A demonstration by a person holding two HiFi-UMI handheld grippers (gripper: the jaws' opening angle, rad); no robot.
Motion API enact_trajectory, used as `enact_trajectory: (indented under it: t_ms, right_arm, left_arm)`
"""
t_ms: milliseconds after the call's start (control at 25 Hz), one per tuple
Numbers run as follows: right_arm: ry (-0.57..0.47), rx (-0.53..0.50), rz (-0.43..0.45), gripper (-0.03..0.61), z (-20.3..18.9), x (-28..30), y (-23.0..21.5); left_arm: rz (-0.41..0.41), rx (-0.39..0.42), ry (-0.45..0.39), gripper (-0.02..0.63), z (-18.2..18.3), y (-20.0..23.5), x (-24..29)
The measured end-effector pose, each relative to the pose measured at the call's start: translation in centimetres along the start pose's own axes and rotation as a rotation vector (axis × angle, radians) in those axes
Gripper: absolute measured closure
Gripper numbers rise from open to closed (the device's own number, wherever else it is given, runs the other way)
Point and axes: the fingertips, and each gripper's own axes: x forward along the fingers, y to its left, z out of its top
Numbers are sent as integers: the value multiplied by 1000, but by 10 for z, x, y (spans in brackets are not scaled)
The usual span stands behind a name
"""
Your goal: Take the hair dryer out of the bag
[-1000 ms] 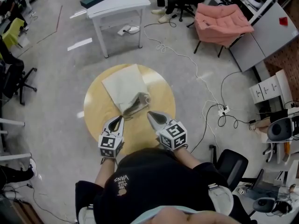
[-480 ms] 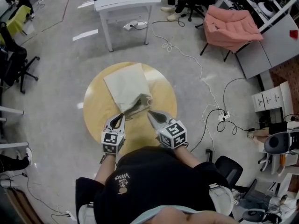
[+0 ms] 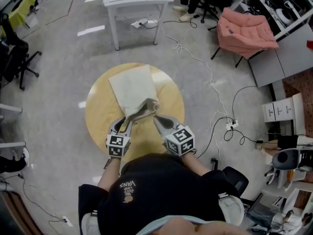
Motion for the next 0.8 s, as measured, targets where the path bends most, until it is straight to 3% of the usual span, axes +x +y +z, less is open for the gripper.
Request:
enact_trajectory:
  t_ms: [360, 680, 800]
  right_arm:
    - [18, -1, 19, 580, -5, 2, -2]
    - [31, 5, 14, 580, -11, -1, -10]
    - [32, 1, 19, 580, -13, 1, -10]
  left_arm:
    - [29, -45, 73, 440, -28, 13, 24]
    - [46, -48, 102, 440, -32, 21, 40]
    - [70, -55, 77, 440, -24, 28, 43]
